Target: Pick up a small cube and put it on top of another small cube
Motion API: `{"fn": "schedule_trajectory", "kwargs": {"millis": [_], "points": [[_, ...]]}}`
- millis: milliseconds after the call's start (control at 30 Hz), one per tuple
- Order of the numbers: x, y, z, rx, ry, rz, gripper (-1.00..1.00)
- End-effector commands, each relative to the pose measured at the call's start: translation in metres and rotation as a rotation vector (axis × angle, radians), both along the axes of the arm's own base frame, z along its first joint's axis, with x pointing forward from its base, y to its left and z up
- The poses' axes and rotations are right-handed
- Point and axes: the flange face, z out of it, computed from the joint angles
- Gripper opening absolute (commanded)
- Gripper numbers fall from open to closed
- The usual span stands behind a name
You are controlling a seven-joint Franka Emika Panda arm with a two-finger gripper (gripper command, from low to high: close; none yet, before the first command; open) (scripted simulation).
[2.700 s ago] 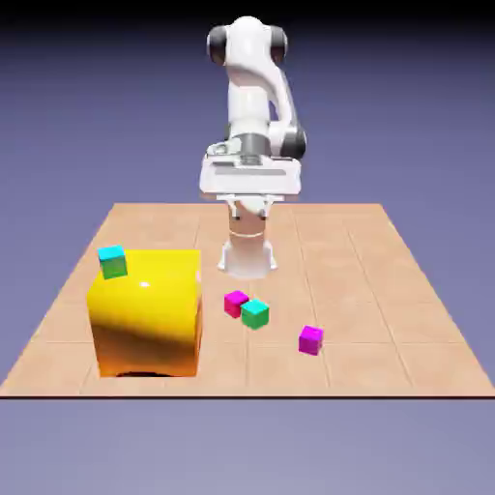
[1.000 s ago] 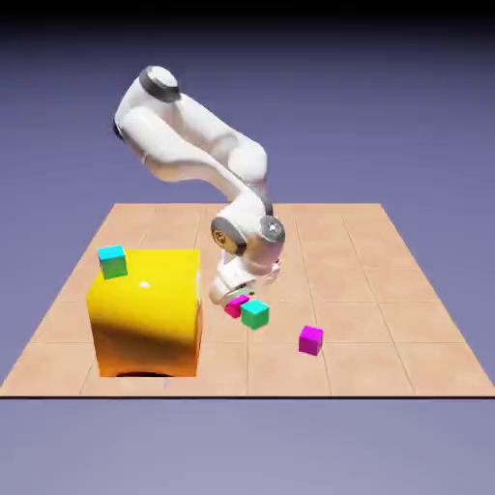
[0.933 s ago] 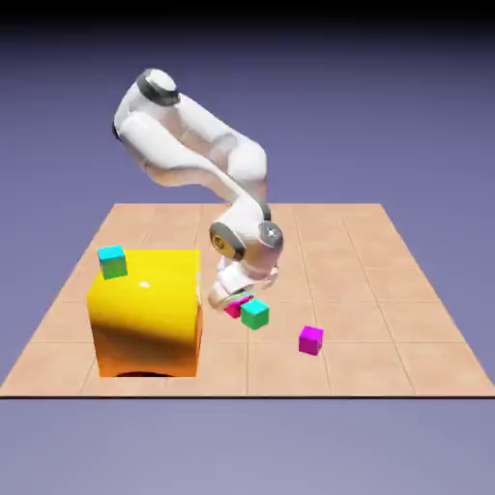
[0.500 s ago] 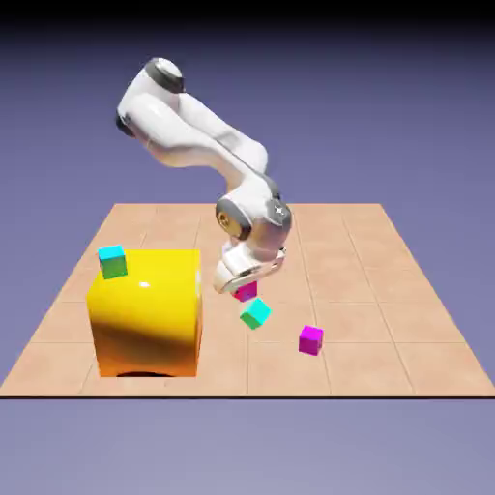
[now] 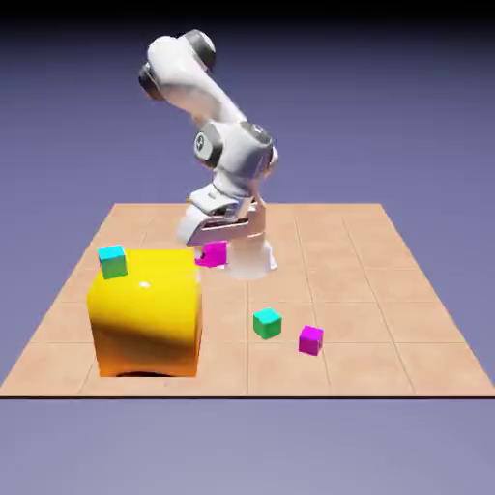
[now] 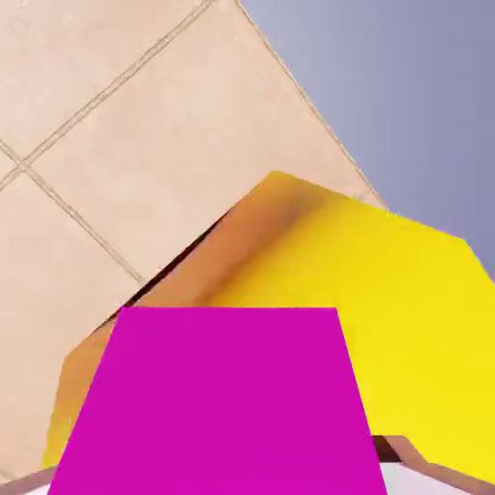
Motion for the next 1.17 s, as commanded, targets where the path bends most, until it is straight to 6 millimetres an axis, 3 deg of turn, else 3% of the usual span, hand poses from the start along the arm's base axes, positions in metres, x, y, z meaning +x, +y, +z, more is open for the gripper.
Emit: {"fn": "schedule_trajectory", "kwargs": {"millis": [0,200,700,800,833,867,1033,1067,1100,1133], "points": [[0.003,-0.002,0.012,-0.014,-0.01,0.026,-1.0],[0.02,-0.001,0.079,-0.098,-0.036,0.195,-1.0],[0.033,-0.091,0.096,-0.175,0.22,0.476,-1.0],[0.0,-0.164,0.055,-0.091,0.33,0.433,-1.0],[-0.007,-0.175,0.048,-0.075,0.347,0.425,-1.0],[-0.007,-0.175,0.048,-0.075,0.347,0.425,-1.0],[-0.011,-0.198,-0.016,-0.075,0.346,0.424,-1.0],[-0.011,-0.198,-0.016,-0.075,0.346,0.424,1.0],[-0.011,-0.198,-0.016,-0.075,0.346,0.424,1.0],[-0.009,-0.193,-0.003,-0.076,0.347,0.424,1.0]]}}
